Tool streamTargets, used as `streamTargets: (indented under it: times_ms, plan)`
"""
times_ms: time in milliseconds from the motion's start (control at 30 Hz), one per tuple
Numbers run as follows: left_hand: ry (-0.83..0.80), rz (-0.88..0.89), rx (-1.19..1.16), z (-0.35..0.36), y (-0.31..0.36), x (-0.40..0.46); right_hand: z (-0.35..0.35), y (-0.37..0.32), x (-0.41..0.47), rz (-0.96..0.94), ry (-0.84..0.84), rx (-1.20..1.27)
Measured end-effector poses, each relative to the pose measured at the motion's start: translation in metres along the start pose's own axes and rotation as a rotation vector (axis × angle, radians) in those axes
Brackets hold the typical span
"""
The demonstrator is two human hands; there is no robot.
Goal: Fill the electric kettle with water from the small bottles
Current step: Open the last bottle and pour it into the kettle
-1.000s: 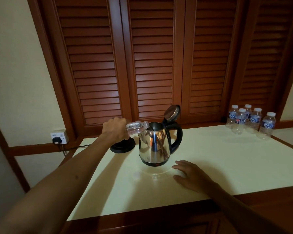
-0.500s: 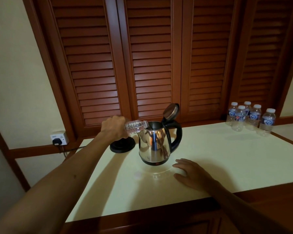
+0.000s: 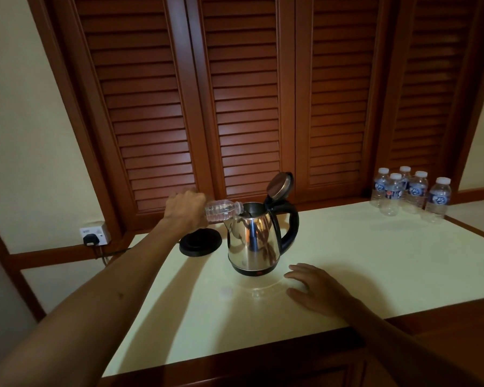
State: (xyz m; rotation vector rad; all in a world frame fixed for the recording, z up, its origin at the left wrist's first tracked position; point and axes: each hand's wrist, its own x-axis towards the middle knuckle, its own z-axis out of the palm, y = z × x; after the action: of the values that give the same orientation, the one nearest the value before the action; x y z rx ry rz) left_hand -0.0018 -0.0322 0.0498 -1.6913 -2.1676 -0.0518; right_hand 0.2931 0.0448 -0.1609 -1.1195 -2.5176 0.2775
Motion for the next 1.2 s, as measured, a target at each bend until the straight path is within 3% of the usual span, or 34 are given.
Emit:
streamTargets:
  times_ms: [1200]
  plan:
    - [0.243,0.191,0.189,-0.001,0.003,0.024,-0.002,-0.004,0.002,0.018,0.018,-0.002]
